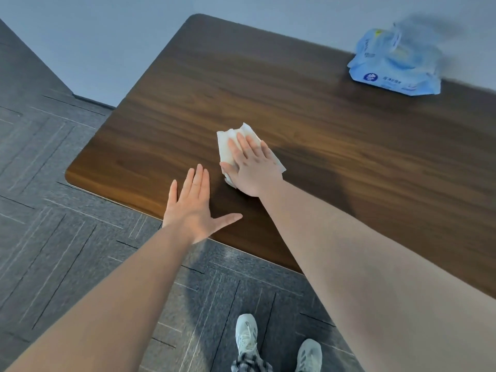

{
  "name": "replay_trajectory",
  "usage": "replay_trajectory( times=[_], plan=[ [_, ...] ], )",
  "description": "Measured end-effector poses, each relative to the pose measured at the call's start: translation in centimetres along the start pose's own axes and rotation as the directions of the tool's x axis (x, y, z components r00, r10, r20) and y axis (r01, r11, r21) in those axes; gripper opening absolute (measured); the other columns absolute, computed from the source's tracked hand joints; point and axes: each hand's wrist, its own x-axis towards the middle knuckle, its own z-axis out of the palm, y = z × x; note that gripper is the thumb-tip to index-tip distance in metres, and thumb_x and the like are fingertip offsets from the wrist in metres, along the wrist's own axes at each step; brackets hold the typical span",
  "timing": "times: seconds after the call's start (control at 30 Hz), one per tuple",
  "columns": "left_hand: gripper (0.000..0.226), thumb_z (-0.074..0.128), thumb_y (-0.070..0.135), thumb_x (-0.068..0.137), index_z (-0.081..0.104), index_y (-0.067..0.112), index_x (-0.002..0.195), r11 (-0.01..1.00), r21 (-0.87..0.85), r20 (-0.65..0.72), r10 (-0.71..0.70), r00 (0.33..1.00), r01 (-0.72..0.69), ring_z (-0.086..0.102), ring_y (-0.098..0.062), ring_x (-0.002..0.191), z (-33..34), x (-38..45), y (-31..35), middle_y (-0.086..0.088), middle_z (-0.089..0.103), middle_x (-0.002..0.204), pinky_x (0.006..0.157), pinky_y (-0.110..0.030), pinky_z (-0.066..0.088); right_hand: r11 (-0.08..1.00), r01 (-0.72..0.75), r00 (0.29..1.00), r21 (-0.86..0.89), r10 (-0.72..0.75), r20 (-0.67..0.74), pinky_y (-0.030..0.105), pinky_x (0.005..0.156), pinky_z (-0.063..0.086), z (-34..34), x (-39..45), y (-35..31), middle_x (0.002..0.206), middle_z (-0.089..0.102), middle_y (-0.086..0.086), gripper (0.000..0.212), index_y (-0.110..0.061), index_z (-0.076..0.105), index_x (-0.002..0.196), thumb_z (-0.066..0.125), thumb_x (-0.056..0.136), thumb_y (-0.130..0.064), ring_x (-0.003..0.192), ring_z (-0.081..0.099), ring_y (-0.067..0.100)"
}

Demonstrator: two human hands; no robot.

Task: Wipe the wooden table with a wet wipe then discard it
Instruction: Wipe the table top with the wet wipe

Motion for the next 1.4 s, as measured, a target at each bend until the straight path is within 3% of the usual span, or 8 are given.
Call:
replay_trajectory(
  times=[0.17,0.37,0.53,0.7,0.87,1.03,1.4],
  plan=[
    [0.112,0.003,0.087,0.066,-0.012,0.013,0.149,0.991,0.099,0.005,0.089,0.996,-0.089,-0.015,-0.016,0.146,-0.7,-0.8,1.2,-0.003,-0.016,0.159,0.119,-0.045,-0.003,0.988,-0.147,0.989,0.038,0.148,-0.019,0.038,0.119,-0.01,0.3,-5.2,5.0,0.161,-0.01,-0.004,0.064,-0.026,-0.007,0.151,0.009,0.097,-0.055,0.148,-0.013,0.016],
    [0.111,0.007,0.085,0.068,-0.011,0.012,0.149,0.965,0.081,0.005,0.251,0.968,-0.251,-0.014,-0.015,0.146,-1.2,-0.5,9.1,-0.002,-0.015,0.159,0.119,-0.041,-0.003,0.911,-0.406,0.912,0.069,0.409,-0.029,0.035,0.119,-0.01,0.5,-13.2,14.0,0.161,-0.012,-0.004,0.066,-0.026,-0.008,0.152,0.005,0.095,-0.058,0.147,-0.013,0.015],
    [0.109,0.011,0.085,0.07,-0.01,0.014,0.15,0.914,0.089,0.026,0.396,0.918,-0.397,-0.015,-0.013,0.145,-0.4,-0.6,17.4,0.0,-0.015,0.159,0.12,-0.04,-0.002,0.77,-0.629,0.774,0.109,0.633,-0.002,0.036,0.118,-0.01,0.6,-22.0,23.4,0.16,-0.015,-0.002,0.067,-0.024,-0.012,0.151,0.005,0.095,-0.058,0.147,-0.014,0.016],
    [0.106,0.015,0.084,0.073,-0.009,0.015,0.15,0.847,0.115,0.033,0.518,0.855,-0.518,-0.013,-0.015,0.146,0.2,-0.8,25.4,-0.001,-0.013,0.159,0.119,-0.041,-0.001,0.607,-0.786,0.604,0.118,0.794,-0.066,0.04,0.119,0.003,1.3,-30.7,31.5,0.162,-0.002,0.004,0.067,-0.02,-0.002,0.152,0.012,0.097,-0.055,0.149,-0.005,0.021],
    [0.104,0.015,0.084,0.073,-0.008,0.017,0.15,0.775,0.157,0.059,0.612,0.789,-0.613,-0.013,-0.016,0.146,0.9,-1.2,32.3,-0.002,-0.012,0.16,0.119,-0.042,-0.002,0.447,-0.872,0.454,0.2,0.891,-0.015,0.042,0.12,0.002,1.5,-37.4,36.9,0.162,-0.003,0.004,0.066,-0.021,-0.002,0.152,0.011,0.097,-0.055,0.149,-0.005,0.02],
    [0.111,0.012,0.087,0.068,-0.013,0.016,0.149,0.753,0.203,0.121,0.616,0.779,-0.626,-0.016,-0.016,0.145,2.0,-1.7,37.2,-0.003,-0.017,0.159,0.118,-0.042,-0.003,0.373,-0.902,0.38,0.218,0.925,-0.009,0.043,0.12,0.001,2.0,-42.3,39.9,0.162,-0.003,0.007,0.066,-0.021,-0.003,0.152,0.01,0.097,-0.054,0.149,-0.004,0.023],
    [0.114,0.006,0.088,0.064,-0.015,0.015,0.149,0.772,0.24,0.128,0.575,0.808,-0.588,-0.02,-0.018,0.144,2.5,-2.3,38.2,-0.004,-0.02,0.158,0.117,-0.043,-0.005,0.338,-0.911,0.349,0.238,0.937,0.001,0.041,0.12,-0.001,2.8,-44.2,39.8,0.162,-0.007,0.006,0.066,-0.019,-0.006,0.152,0.01,0.098,-0.053,0.149,-0.007,0.022]
  ],
)
